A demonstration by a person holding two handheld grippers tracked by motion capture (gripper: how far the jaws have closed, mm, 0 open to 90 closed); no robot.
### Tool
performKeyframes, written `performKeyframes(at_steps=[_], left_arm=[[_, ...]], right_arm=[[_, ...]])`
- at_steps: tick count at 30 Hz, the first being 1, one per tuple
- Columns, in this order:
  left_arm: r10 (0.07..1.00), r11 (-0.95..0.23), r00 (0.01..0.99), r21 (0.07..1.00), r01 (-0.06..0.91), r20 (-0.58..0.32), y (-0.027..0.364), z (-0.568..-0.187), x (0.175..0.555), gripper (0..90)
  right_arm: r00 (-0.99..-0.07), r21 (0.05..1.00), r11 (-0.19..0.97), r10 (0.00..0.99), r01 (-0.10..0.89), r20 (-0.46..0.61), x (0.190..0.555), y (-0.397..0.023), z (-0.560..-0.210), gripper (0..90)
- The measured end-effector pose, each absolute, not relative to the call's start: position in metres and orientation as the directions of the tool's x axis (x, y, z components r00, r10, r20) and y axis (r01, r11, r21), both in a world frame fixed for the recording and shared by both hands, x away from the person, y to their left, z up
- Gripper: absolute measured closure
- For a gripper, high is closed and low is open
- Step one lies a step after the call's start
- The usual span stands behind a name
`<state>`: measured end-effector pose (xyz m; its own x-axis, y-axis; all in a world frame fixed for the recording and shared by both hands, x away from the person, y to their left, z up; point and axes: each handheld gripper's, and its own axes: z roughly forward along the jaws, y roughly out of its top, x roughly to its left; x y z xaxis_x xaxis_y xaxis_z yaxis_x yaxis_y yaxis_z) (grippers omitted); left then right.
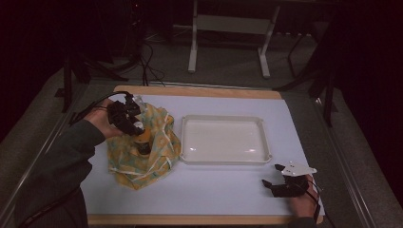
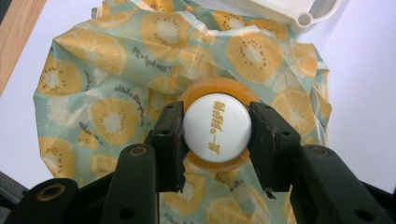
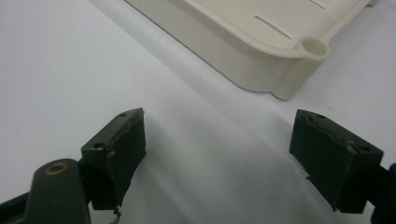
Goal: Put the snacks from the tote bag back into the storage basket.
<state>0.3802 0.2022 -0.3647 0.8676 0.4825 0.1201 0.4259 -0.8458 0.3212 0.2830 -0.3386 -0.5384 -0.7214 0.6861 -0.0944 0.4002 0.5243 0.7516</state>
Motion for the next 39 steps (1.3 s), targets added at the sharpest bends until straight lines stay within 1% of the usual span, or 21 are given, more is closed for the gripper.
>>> performKeyframes(at_steps=[8, 13, 19, 28, 39], left_arm=[[0.484, -0.845, 0.869, 0.316, 0.432, 0.106, 0.203, -0.364, 0.381, 58.2], [0.471, -0.855, 0.875, 0.303, 0.421, 0.111, 0.201, -0.365, 0.381, 55.2], [0.483, -0.846, 0.869, 0.314, 0.431, 0.11, 0.203, -0.365, 0.382, 58.3], [0.483, -0.852, 0.867, 0.293, 0.435, 0.118, 0.201, -0.363, 0.38, 58.8], [0.475, -0.862, 0.869, 0.269, 0.429, 0.137, 0.202, -0.349, 0.375, 58.8]], right_arm=[[-0.721, 0.751, 0.525, 0.686, 0.401, -0.094, 0.283, -0.338, -0.538, 18.0], [-0.722, 0.748, 0.528, 0.685, 0.402, -0.097, 0.283, -0.338, -0.539, 18.0], [-0.723, 0.75, 0.527, 0.685, 0.4, -0.096, 0.283, -0.338, -0.539, 18.0], [-0.722, 0.748, 0.529, 0.685, 0.4, -0.098, 0.283, -0.338, -0.539, 18.0], [-0.722, 0.749, 0.529, 0.685, 0.4, -0.098, 0.283, -0.338, -0.539, 18.0]])
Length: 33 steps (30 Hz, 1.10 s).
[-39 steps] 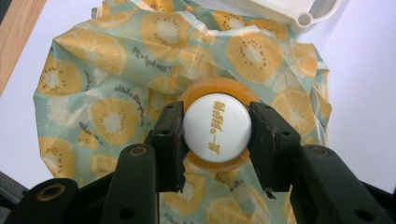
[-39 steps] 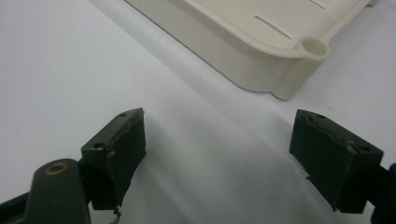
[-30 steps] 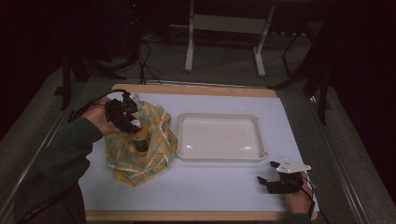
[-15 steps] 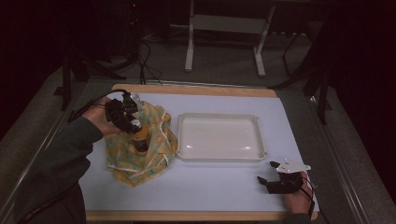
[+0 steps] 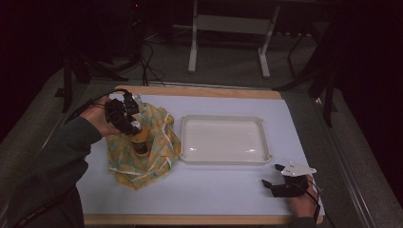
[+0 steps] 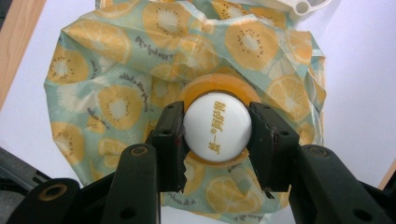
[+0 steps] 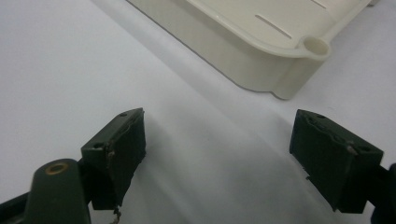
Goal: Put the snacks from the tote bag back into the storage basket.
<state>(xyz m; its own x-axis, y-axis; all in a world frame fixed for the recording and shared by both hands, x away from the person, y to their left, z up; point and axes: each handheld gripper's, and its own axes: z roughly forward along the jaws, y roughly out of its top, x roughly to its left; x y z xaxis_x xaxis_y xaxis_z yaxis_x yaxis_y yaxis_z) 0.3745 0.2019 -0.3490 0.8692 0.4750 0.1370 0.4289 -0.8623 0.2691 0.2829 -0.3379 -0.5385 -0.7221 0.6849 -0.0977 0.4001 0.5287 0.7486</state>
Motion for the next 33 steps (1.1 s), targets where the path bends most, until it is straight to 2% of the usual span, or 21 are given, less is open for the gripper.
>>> performKeyframes(at_steps=[24, 33], left_arm=[[0.446, -0.876, 0.881, 0.279, 0.394, 0.157, 0.201, -0.321, 0.361, 58.8], [0.424, -0.891, 0.89, 0.256, 0.376, 0.17, 0.196, -0.315, 0.354, 58.8]], right_arm=[[-0.721, 0.748, 0.528, 0.686, 0.403, -0.096, 0.283, -0.338, -0.539, 18.0], [-0.722, 0.748, 0.529, 0.685, 0.401, -0.097, 0.283, -0.338, -0.539, 18.0]])
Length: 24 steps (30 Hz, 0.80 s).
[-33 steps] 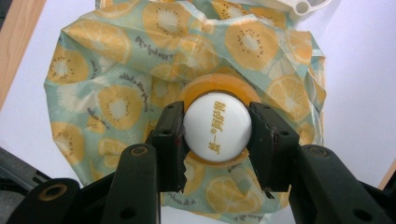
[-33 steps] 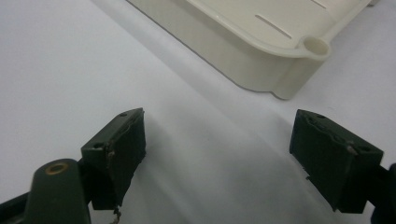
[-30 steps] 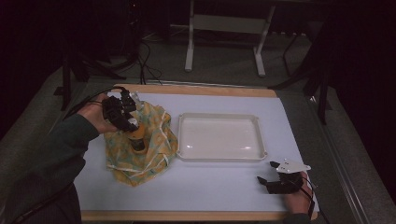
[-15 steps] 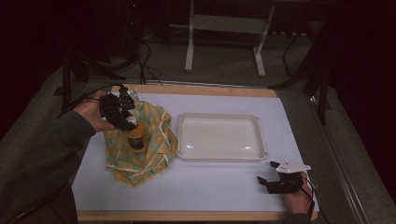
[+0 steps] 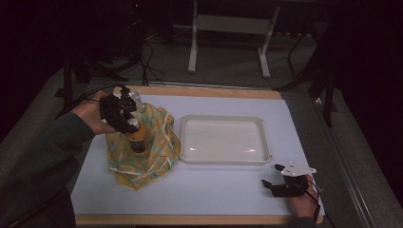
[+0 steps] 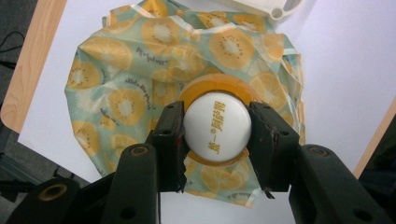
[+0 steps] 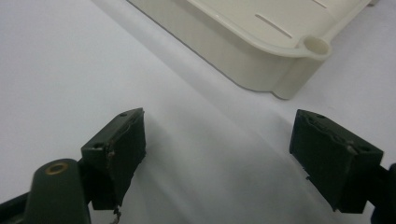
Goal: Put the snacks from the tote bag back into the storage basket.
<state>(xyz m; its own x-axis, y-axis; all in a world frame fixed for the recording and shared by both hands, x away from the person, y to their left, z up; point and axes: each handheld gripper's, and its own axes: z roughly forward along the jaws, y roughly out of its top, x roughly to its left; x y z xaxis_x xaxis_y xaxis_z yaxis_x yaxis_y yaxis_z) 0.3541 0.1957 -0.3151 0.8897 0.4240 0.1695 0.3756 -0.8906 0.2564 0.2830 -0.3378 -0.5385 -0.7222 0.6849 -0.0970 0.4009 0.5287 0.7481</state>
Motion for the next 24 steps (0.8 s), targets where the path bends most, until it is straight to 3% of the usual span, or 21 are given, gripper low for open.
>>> performKeyframes(at_steps=[24], left_arm=[[0.341, -0.927, 0.92, 0.233, 0.294, 0.193, 0.176, -0.297, 0.336, 58.8]], right_arm=[[-0.723, 0.747, 0.53, 0.684, 0.401, -0.097, 0.283, -0.338, -0.538, 18.0]])
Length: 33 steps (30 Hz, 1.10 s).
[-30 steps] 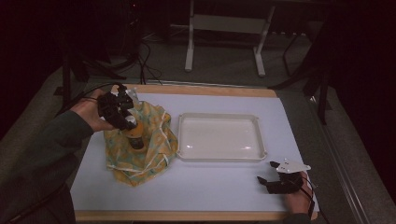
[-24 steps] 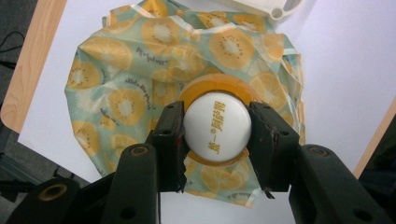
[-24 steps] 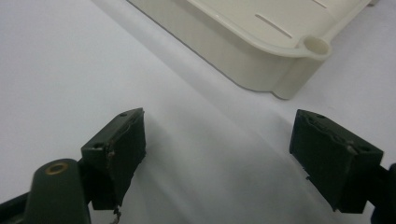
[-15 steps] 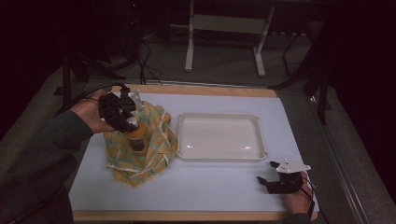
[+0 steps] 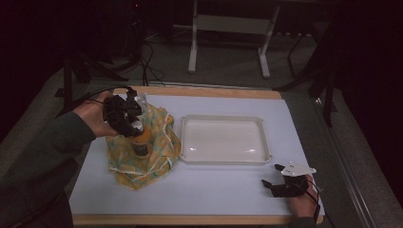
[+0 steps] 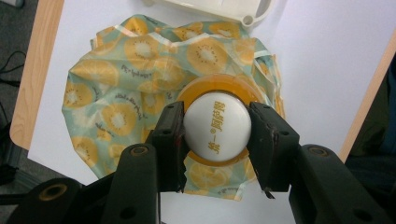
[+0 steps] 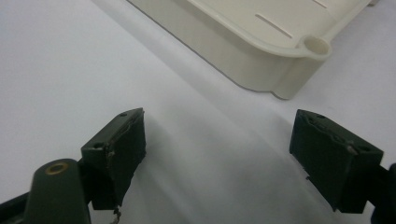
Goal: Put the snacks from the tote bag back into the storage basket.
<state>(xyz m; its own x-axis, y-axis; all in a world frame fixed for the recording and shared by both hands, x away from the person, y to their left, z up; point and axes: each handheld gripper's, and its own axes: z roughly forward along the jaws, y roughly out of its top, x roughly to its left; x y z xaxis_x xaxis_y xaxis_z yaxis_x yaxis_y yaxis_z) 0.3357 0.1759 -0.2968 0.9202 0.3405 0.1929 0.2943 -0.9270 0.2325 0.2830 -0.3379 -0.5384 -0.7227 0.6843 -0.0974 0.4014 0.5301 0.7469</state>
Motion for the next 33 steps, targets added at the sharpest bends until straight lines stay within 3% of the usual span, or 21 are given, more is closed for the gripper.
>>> performKeyframes(at_steps=[33], left_arm=[[0.297, -0.939, 0.934, 0.24, 0.247, 0.2, 0.149, -0.281, 0.341, 58.8]], right_arm=[[-0.723, 0.749, 0.528, 0.684, 0.4, -0.096, 0.283, -0.338, -0.538, 18.0]])
